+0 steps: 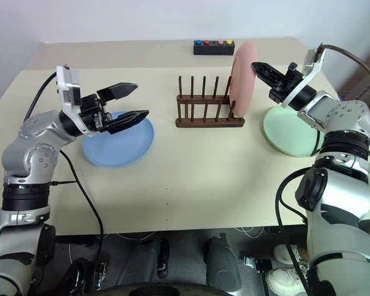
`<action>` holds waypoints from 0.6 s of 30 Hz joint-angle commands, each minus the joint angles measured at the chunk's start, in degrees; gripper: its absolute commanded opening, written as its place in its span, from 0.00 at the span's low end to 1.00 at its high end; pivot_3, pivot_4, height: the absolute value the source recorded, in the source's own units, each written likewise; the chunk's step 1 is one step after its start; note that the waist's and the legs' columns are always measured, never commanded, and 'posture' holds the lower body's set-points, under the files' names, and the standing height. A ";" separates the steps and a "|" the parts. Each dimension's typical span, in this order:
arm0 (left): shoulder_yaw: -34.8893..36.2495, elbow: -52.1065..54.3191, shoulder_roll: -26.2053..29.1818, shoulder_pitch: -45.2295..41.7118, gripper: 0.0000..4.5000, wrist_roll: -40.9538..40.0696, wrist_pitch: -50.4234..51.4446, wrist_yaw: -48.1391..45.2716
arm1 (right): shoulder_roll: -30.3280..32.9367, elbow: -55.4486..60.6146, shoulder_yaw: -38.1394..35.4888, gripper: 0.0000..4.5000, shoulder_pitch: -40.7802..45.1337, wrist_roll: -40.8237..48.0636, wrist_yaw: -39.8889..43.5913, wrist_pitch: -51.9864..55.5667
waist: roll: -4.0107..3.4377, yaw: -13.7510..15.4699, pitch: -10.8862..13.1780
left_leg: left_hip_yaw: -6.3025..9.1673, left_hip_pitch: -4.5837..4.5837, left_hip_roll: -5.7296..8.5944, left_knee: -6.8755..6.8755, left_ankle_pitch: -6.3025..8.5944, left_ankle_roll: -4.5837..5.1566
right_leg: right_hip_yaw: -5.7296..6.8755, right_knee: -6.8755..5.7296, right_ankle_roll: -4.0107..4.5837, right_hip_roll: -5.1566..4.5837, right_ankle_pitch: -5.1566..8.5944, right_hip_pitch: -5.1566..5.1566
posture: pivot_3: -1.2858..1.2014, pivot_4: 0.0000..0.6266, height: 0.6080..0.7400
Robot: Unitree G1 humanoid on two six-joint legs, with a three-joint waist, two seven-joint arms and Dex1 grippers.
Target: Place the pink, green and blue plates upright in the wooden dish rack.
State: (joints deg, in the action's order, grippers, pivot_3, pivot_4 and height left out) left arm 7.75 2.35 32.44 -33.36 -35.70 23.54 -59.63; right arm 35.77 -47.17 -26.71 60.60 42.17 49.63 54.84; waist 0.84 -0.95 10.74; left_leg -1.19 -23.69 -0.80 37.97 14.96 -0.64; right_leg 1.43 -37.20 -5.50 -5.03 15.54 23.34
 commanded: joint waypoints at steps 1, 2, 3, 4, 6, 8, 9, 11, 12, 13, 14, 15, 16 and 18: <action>1.06 2.04 0.96 0.80 1.00 -1.13 0.94 0.10 | -0.04 3.39 0.52 0.00 -0.48 0.18 1.22 0.01 | 0.00 0.05 0.00 | 0.00 0.00 0.00 0.00 0.00 0.00 | 0.00 0.00 0.00 0.00 0.00 0.00 | 0.52 0.24 1.00; 0.59 2.03 1.36 1.01 1.00 -0.45 1.09 0.24 | -0.11 3.80 0.75 0.00 -0.78 -0.20 1.30 -0.71 | 0.00 0.10 0.00 | 0.00 0.01 -0.01 0.00 0.00 0.00 | 0.00 -0.01 0.00 0.00 0.00 0.00 | 0.52 0.24 1.00; -0.20 2.20 2.36 1.30 1.00 -0.24 3.07 0.12 | -0.15 4.30 0.94 0.00 -1.18 -0.29 2.00 -1.23 | 0.00 0.12 0.00 | 0.00 0.01 -0.01 0.00 0.00 0.00 | 0.00 -0.01 0.01 0.00 -0.01 0.00 | 0.52 0.24 1.00; -1.50 2.33 4.01 1.74 1.00 -0.17 5.73 -0.95 | -0.11 4.33 0.78 0.00 -1.32 -0.20 1.82 -1.00 | 0.00 0.10 0.00 | 0.00 0.01 -0.01 0.00 0.00 0.00 | 0.00 -0.01 0.01 0.00 -0.01 0.00 | 0.52 0.24 1.00; -1.97 2.30 5.17 1.91 1.00 -0.80 8.65 -1.01 | -0.06 4.32 0.45 0.00 -1.46 -0.18 1.64 -1.39 | -0.01 0.03 0.00 | 0.00 0.01 -0.01 0.00 0.00 0.00 | 0.00 -0.01 0.01 0.01 -0.01 0.00 | 0.52 0.24 1.00; -1.99 2.14 5.71 1.46 1.00 -1.85 11.36 -0.46 | -0.02 4.30 0.47 0.00 -1.52 -0.41 1.69 -2.01 | -0.01 0.09 0.00 | 0.00 0.03 -0.01 -0.01 0.00 0.00 | -0.01 -0.01 0.01 0.01 -0.01 -0.01 | 0.52 0.24 1.00; -2.08 2.16 5.66 1.35 1.00 -1.44 11.04 -0.54 | 0.08 4.18 0.43 0.06 -1.57 -0.37 1.95 -2.08 | -0.01 0.09 0.00 | 0.00 0.03 -0.01 0.00 0.00 0.00 | -0.01 -0.01 0.01 0.01 -0.01 -0.01 | 0.52 0.24 1.00; -2.20 2.16 5.30 1.16 1.00 -0.40 9.68 -0.73 | 0.16 4.18 0.62 0.20 -1.76 -0.81 2.39 -3.44 | -0.01 0.11 0.00 | -0.01 0.03 -0.01 0.00 0.00 0.00 | -0.02 0.00 0.01 0.01 -0.01 -0.01 | 0.52 0.24 1.00; -2.17 2.18 5.10 1.03 1.00 -0.26 9.56 -0.58 | 0.27 4.06 0.50 0.30 -1.77 -0.62 2.71 -3.18 | -0.01 0.12 0.00 | -0.01 0.03 -0.01 0.00 0.00 0.00 | -0.01 0.00 0.01 0.01 -0.01 -0.01 | 0.52 0.24 1.00; -2.14 2.25 4.95 0.93 1.00 -0.31 9.45 -0.60 | 0.38 3.98 0.41 0.41 -1.74 -0.56 2.83 -3.18 | -0.02 0.13 0.00 | 0.00 0.03 -0.01 -0.01 0.00 0.00 | -0.01 0.00 0.01 0.01 -0.01 -0.01 | 0.52 0.24 1.00; -2.13 2.28 4.81 0.88 1.00 -0.19 9.10 -0.67 | 0.41 3.86 0.30 0.52 -1.69 -0.82 2.47 -3.96 | -0.01 0.14 0.00 | -0.01 0.03 -0.01 -0.01 0.00 0.00 | -0.01 0.00 0.01 0.01 -0.01 -0.01 | 0.52 0.24 1.00; -2.12 2.29 4.72 0.88 1.00 -0.09 8.92 -0.72 | 0.56 3.60 0.14 0.62 -1.50 -0.83 2.33 -4.14 | -0.01 0.14 0.00 | -0.01 0.03 -0.01 -0.01 0.00 0.00 | -0.01 0.00 0.01 0.00 -0.01 -0.01 | 0.52 0.24 1.00; -2.05 2.28 4.67 0.87 1.00 -0.15 9.11 -0.65 | 0.73 3.47 0.08 0.73 -1.32 -0.89 2.28 -4.36 | -0.01 0.13 0.00 | -0.01 0.02 -0.01 -0.01 0.00 0.00 | -0.02 0.00 0.01 0.00 -0.01 -0.01 | 0.52 0.24 1.00; -1.98 2.26 4.60 0.84 1.00 -0.35 9.35 -0.63 | 1.12 2.94 -0.38 0.98 -0.66 -0.97 1.91 -5.30 | -0.02 0.13 0.00 | -0.02 0.03 -0.01 -0.01 0.00 0.00 | -0.02 0.00 0.02 0.00 -0.01 -0.01 | 0.52 0.24 1.00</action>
State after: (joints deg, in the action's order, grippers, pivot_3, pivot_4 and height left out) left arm 5.23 2.85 36.91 -31.34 -35.63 33.43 -60.04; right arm 35.38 -44.84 -25.71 58.41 40.92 51.46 51.18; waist 0.82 -0.82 10.74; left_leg -1.20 -23.67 -0.81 37.96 14.96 -0.64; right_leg 1.41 -37.20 -5.49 -5.03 15.53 23.33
